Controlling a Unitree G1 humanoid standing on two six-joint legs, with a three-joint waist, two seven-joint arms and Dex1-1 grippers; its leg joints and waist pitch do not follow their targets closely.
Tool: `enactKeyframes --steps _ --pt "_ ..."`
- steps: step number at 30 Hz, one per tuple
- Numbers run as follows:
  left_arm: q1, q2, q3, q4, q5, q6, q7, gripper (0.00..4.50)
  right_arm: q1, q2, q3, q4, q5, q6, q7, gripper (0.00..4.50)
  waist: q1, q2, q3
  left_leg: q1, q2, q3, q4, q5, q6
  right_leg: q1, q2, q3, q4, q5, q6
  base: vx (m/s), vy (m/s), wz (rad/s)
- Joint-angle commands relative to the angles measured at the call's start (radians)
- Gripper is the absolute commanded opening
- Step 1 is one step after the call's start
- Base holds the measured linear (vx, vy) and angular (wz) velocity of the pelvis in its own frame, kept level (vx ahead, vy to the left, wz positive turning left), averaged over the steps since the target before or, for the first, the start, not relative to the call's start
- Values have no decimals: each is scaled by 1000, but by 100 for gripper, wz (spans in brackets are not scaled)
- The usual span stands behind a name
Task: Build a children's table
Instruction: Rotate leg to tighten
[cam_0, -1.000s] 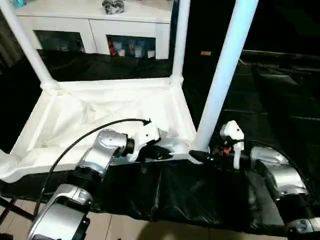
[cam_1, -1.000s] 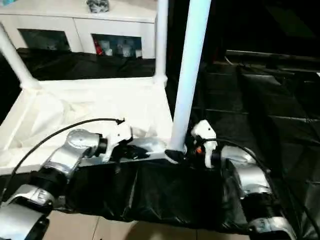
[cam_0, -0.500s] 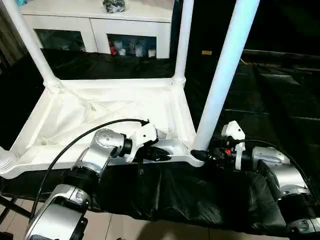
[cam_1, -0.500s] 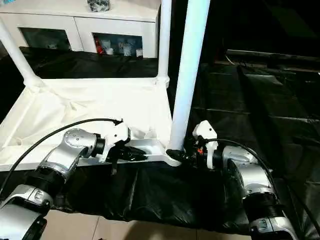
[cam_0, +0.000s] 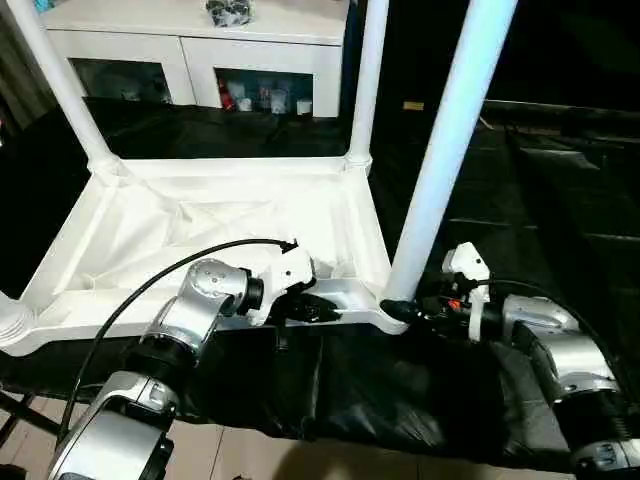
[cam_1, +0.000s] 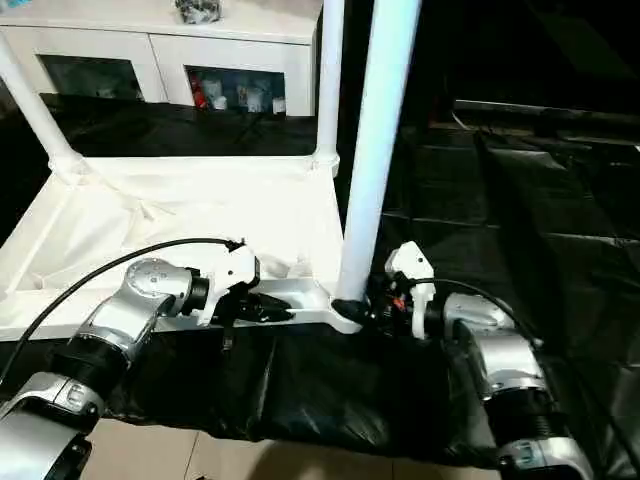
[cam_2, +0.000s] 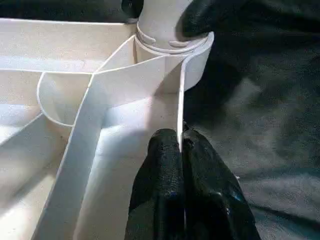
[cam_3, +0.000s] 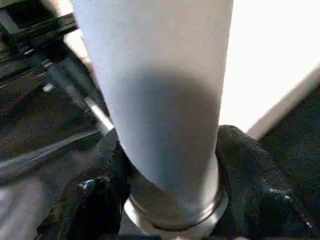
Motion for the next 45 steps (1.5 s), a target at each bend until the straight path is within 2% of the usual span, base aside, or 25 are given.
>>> enactKeyframes --steps 1,5,9,10,11,12,13,14,16,18,19,21,23,25,28,29,31,32,34,37,38,40,42,43,45 --pt "-6 -59 1 5 -4 16 82 0 4 61 43 53 -23 24 -70 234 0 -12 -40 -1 36 -9 -61 -160 63 46 -78 55 -82 -254 -180 0 0 0" --pt "-34 -134 -1 37 17 49 204 0 -19 162 24 121 -59 22 -265 215 -18 -15 -35 6 33 -13 -67 -234 35 42 -79 55 -97 -372 -151 0 0 0" --pt "-62 -186 -2 70 35 68 297 0 -52 238 6 180 -83 13 -421 204 -24 -16 -34 7 30 -15 -70 -253 25 39 -78 57 -101 -407 -133 0 0 0" --pt "-75 -212 -1 88 44 79 342 0 -81 276 -6 224 -100 9 -525 202 -24 -14 -33 8 30 -15 -70 -257 25 37 -78 58 -103 -410 -129 0 0 0" --pt "-89 -242 -1 108 57 90 401 0 -124 321 -26 282 -105 6 -625 202 -33 -9 -32 10 29 -17 -71 -271 8 33 -77 58 -102 -421 -132 0 0 0" --pt "-90 -245 0 110 59 91 407 0 -128 326 -28 287 -105 5 -631 202 -36 -10 -33 13 28 -19 -72 -287 3 35 -77 55 -104 -435 -129 0 0 0" --pt "-96 -259 0 120 69 94 429 0 -147 350 -30 307 -107 -10 -646 202 -35 -11 -35 13 28 -18 -71 -286 8 36 -78 56 -105 -424 -130 0 0 0" --pt "-99 -266 0 127 71 93 436 0 -157 361 -8 310 -127 -38 -638 202 -37 -9 -34 11 30 -17 -70 -284 14 34 -78 58 -104 -401 -136 0 0 0" --pt "-101 -270 -1 130 72 88 434 0 -164 365 11 314 -149 -64 -635 202 -35 -12 -37 8 28 -15 -69 -266 27 39 -76 59 -100 -354 -144 0 0 0" --pt "-100 -268 -4 130 74 82 429 0 -165 365 10 317 -154 -73 -632 202 -33 -13 -37 6 28 -13 -68 -248 40 40 -76 60 -97 -326 -153 0 0 0" --pt "-96 -262 -8 127 76 73 416 0 -161 361 5 313 -150 -77 -620 254 -33 -13 -37 5 28 -13 -69 -240 46 42 -76 60 -96 -316 -158 0 0 0" --pt "-90 -252 -12 120 73 58 391 0 -155 352 -2 307 -139 -90 -595 267 -32 -14 -37 5 28 -13 -69 -239 50 43 -76 60 -96 -323 -158 0 0 0" --pt "-85 -240 -14 116 67 44 372 0 -148 332 -4 304 -131 -100 -558 273 -33 -14 -36 4 30 -13 -70 -246 53 42 -77 59 -97 -330 -157 0 0 0" --pt "-77 -223 -15 105 62 33 348 0 -127 294 4 278 -131 -106 -493 303 -31 -14 -37 4 29 -13 -69 -242 57 44 -76 59 -97 -321 -157 0 0 0" --pt "-64 -188 -14 90 50 9 290 0 -67 190 20 188 -113 -100 -334 316 -28 -18 -39 2 30 -11 -66 -217 75 48 -75 61 -92 -273 -167 0 0 0" --pt "-61 -180 -12 86 45 6 276 0 -54 164 21 167 -104 -99 -297 322 -19 -20 -40 3 31 -7 -62 -190 100 50 -75 62 -89 -225 -174 0 0 0" --pt "-59 -176 -11 83 43 5 267 0 -47 149 20 156 -99 -98 -277 349 -16 -20 -41 -2 29 -8 -61 -163 107 52 -76 61 -85 -210 -179 0 0 0" --pt "-54 -159 -10 74 35 3 230 0 -27 88 9 125 -77 -96 -204 355 -15 -20 -42 -1 29 -8 -61 -157 107 52 -76 60 -85 -208 -180 0 0 0" --pt "-47 -141 -14 63 29 -3 188 0 -12 31 -7 102 -56 -90 -140 359 -7 -19 -44 -2 32 -7 -57 -138 122 55 -75 60 -80 -173 -192 0 0 0" --pt "-41 -124 -16 54 22 -9 154 0 -1 -24 -28 85 -34 -82 -76 388 -7 -20 -45 -3 33 -8 -57 -135 126 53 -74 58 -77 -154 -208 0 0 0" --pt "-38 -112 -15 49 18 -15 131 0 15 -73 -41 67 -22 -74 -16 401 -4 -22 -45 -1 34 -6 -54 -135 130 51 -74 58 -77 -143 -214 0 0 0" --pt "-36 -104 -16 46 13 -19 113 0 30 -109 -41 51 -16 -69 23 405 -1 -20 -44 -2 35 -5 -53 -132 134 50 -74 58 -76 -141 -218 0 0 0" --pt "-35 -97 -17 45 11 -23 100 0 38 -130 -41 42 -14 -66 44 433 3 -23 -44 -6 36 -5 -51 -123 138 54 -73 56 -74 -134 -217 0 0 0" --pt "-30 -83 -19 39 6 -30 68 0 56 -175 -41 26 -8 -66 86 443 4 -22 -44 -7 34 -4 -51 -124 138 54 -73 54 -75 -142 -213 0 0 0" --pt "-25 -70 -20 29 -2 -32 40 0 66 -206 -48 13 6 -62 112 448 8 -24 -44 -9 33 -3 -49 -123 140 56 -73 54 -77 -153 -205 0 0 0"
